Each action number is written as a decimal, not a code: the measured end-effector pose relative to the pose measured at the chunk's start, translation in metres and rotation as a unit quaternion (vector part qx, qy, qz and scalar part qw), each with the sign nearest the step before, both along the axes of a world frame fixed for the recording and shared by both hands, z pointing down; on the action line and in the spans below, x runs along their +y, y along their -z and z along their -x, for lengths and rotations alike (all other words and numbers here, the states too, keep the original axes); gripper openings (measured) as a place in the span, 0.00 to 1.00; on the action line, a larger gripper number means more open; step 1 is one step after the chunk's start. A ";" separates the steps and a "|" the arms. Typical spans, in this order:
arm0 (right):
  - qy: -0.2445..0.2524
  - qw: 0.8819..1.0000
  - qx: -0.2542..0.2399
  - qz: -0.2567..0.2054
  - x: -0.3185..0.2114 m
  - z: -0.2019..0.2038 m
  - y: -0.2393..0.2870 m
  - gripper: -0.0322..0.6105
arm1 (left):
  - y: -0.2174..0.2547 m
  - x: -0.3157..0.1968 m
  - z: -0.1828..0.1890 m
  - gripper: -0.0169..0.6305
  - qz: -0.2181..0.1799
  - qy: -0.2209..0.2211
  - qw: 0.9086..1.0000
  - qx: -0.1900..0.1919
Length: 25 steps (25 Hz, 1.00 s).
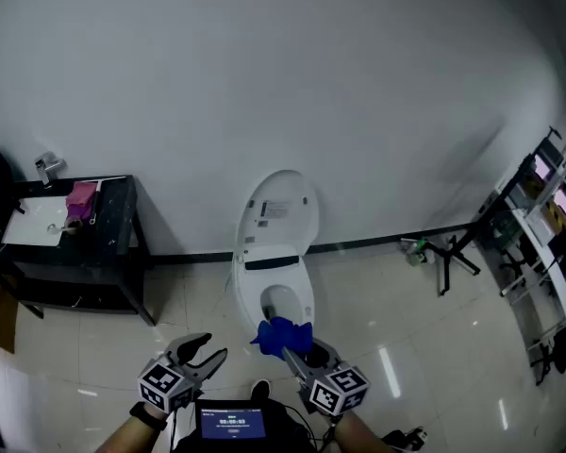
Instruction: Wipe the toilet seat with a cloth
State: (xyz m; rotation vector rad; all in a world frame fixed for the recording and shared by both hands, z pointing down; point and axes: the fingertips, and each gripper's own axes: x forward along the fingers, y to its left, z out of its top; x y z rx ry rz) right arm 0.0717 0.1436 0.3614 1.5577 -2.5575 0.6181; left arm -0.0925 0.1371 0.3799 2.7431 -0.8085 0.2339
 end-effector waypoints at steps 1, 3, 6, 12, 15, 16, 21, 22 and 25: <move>0.002 1.000 0.011 0.002 -0.010 -0.004 -0.006 0.34 | -0.003 -0.006 -0.002 0.34 0.001 -0.002 1.000 0.000; 0.005 0.999 0.031 0.006 -0.032 -0.012 -0.020 0.34 | -0.012 -0.018 -0.004 0.34 0.003 -0.004 1.000 -0.003; 0.012 0.998 0.051 0.019 -0.071 -0.024 -0.047 0.34 | -0.028 -0.041 -0.006 0.34 0.015 0.001 1.000 -0.011; 0.043 0.992 0.100 0.062 -0.170 -0.050 -0.127 0.34 | -0.067 -0.107 -0.016 0.36 0.049 0.019 0.998 -0.028; 0.060 0.988 0.106 0.090 -0.229 -0.060 -0.176 0.34 | -0.086 -0.148 -0.026 0.36 0.066 0.031 0.997 -0.040; 0.069 0.986 0.110 0.100 -0.246 -0.062 -0.194 0.34 | -0.089 -0.161 -0.031 0.36 0.075 0.039 0.996 -0.038; 0.130 0.970 0.159 0.133 -0.341 -0.067 -0.295 0.34 | -0.130 -0.240 -0.056 0.36 0.123 0.067 0.989 -0.035; 0.142 0.965 0.169 0.141 -0.359 -0.066 -0.317 0.34 | -0.144 -0.255 -0.059 0.36 0.133 0.070 0.988 -0.040; 0.183 0.949 0.196 0.166 -0.397 -0.057 -0.374 0.34 | -0.183 -0.292 -0.070 0.38 0.159 0.077 0.983 -0.050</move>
